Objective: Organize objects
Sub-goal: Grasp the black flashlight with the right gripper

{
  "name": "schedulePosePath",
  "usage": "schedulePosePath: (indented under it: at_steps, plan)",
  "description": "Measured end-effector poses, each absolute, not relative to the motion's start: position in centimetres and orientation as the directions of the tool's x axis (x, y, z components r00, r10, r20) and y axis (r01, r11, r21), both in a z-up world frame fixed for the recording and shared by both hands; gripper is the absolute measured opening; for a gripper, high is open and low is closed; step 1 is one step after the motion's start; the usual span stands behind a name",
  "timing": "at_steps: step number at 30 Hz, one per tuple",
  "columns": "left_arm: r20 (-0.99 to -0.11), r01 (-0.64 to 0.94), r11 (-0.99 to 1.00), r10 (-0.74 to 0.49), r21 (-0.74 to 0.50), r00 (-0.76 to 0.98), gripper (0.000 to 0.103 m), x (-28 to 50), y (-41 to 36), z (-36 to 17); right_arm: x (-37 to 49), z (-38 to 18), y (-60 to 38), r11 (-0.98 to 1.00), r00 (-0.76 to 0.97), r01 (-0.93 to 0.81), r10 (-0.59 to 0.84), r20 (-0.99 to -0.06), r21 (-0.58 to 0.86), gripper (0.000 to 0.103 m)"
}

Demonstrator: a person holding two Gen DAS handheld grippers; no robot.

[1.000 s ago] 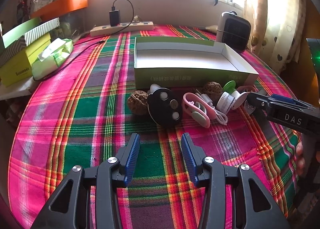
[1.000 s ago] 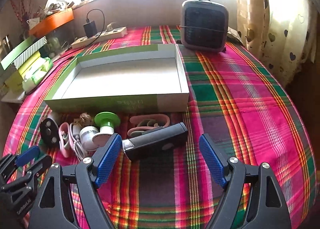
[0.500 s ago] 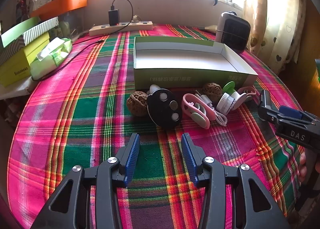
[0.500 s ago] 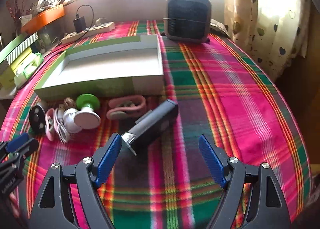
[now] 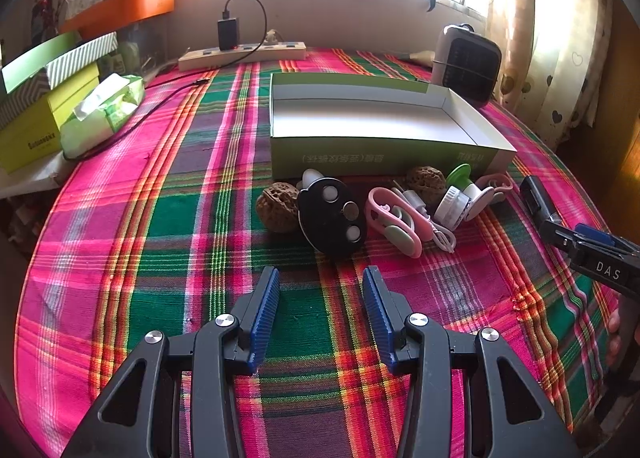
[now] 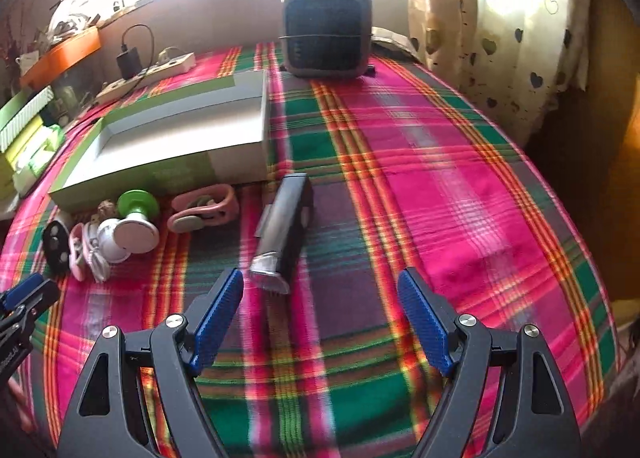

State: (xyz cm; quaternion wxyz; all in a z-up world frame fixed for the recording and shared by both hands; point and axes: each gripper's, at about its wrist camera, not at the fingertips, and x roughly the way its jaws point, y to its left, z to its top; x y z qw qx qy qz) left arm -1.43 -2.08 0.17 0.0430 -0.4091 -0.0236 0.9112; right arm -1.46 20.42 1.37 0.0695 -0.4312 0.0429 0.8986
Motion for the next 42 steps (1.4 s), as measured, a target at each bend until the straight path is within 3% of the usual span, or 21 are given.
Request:
schedulePosePath:
  at_steps: [6, 19, 26, 32, 42]
  plan:
    - [-0.743, -0.049, -0.994, 0.105, -0.097, -0.661, 0.042, -1.5, -2.7, 0.4, -2.3, 1.3, 19.9, -0.992, -0.634, -0.121, 0.062, -0.771, 0.019, 0.079]
    - [-0.739, -0.031, -0.987, 0.138, -0.156, -0.66, 0.042, -2.9, -3.8, 1.1, -3.7, 0.9, 19.9, -0.995, -0.618, -0.095, 0.052, -0.784, 0.009, 0.052]
    - [-0.735, 0.007, -0.985, 0.122, -0.17, -0.667, 0.042, -4.1, -4.9, 1.6, -3.9, 0.9, 20.4, -0.995, -0.626, -0.09, 0.025, -0.779, 0.04, 0.043]
    - [-0.748, 0.063, -0.979, 0.104, -0.192, -0.655, 0.042, -4.8, -6.5, 1.4, -4.3, 1.0, 20.6, -0.996, -0.628, -0.079, 0.017, -0.778, 0.041, 0.025]
    - [-0.764, 0.087, -0.975, 0.103, -0.204, -0.637, 0.042, -5.4, -7.3, 1.1, -4.3, 0.9, 20.2, -0.997, -0.63, -0.008, -0.056, -0.775, 0.079, 0.025]
